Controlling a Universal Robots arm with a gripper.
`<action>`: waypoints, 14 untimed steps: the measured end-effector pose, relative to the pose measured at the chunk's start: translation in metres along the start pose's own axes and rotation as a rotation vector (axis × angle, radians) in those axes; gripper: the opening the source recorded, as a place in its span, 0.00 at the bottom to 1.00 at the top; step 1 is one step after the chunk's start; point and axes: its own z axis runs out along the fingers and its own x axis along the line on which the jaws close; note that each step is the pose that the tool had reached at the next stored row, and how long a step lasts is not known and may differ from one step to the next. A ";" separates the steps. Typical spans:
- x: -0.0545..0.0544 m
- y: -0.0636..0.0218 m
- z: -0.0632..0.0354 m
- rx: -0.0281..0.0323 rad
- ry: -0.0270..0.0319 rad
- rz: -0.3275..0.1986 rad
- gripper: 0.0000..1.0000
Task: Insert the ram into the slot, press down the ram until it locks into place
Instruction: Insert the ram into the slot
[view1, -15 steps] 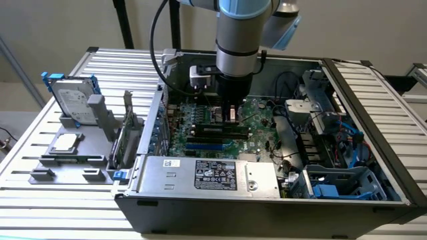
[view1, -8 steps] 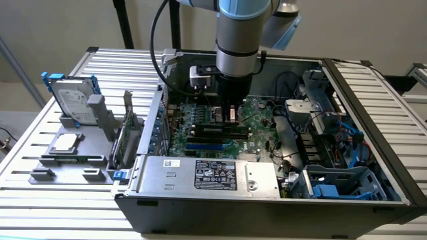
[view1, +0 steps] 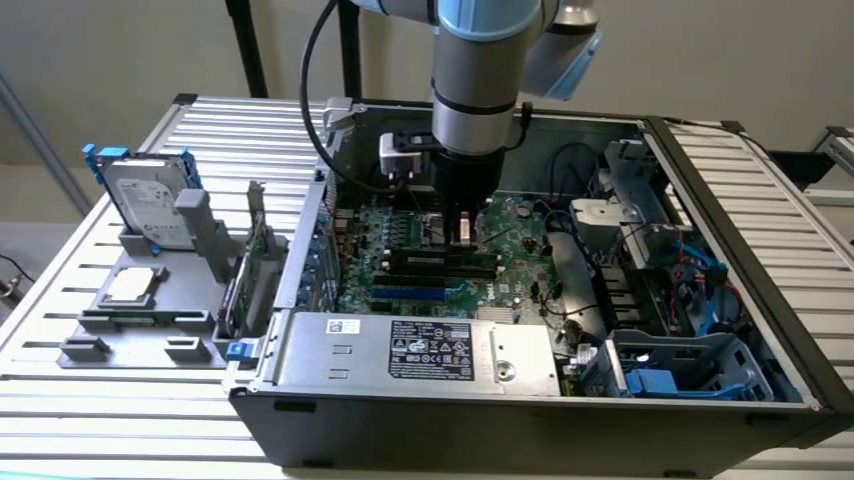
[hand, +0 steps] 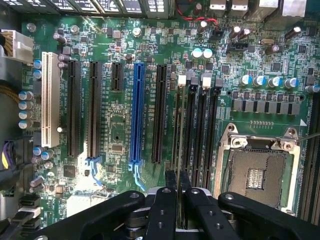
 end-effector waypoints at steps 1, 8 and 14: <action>0.000 0.0000 0.0002 0.0000 0.0000 0.000 0.13; 0.000 -0.0002 0.0017 0.0000 0.0000 0.000 0.13; -0.001 -0.0008 0.0026 0.0000 -0.0002 0.000 0.13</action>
